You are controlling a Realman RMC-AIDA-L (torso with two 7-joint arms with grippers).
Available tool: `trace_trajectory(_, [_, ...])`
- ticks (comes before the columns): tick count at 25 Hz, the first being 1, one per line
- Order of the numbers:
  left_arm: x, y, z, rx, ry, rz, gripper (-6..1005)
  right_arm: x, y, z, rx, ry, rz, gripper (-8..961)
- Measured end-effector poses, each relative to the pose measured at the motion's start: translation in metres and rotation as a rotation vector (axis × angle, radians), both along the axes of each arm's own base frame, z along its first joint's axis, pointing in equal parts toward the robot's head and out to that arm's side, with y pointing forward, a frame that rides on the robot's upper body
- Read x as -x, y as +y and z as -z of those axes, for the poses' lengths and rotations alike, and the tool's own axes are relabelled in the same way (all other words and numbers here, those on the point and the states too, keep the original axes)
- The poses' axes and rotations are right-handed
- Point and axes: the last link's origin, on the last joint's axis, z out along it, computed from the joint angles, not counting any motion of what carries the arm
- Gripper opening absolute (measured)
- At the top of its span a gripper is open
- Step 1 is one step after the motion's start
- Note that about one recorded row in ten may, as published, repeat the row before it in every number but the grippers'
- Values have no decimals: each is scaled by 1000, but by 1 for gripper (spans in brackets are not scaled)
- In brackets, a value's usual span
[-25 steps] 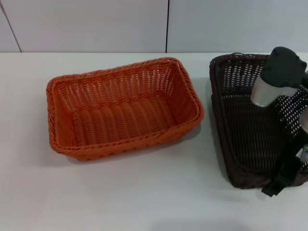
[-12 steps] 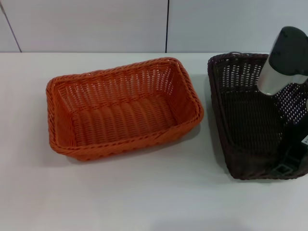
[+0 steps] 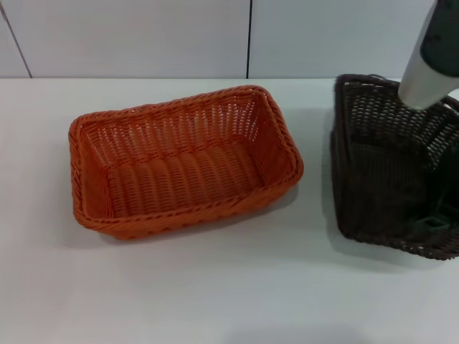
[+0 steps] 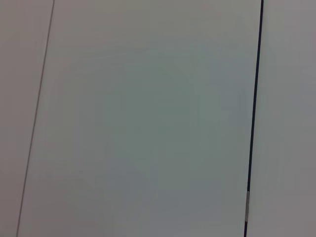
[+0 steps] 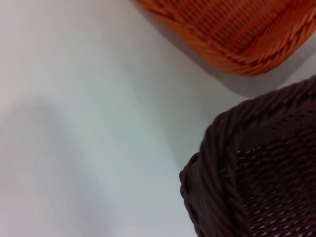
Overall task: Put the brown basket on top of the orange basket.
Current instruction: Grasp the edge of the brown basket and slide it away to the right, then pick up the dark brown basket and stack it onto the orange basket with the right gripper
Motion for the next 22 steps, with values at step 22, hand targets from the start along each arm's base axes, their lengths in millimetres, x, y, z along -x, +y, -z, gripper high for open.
trace_trajectory(22, [-1, 3, -1, -4, -2, 2, 776, 65, -10, -20, -47, -8, -401, 153])
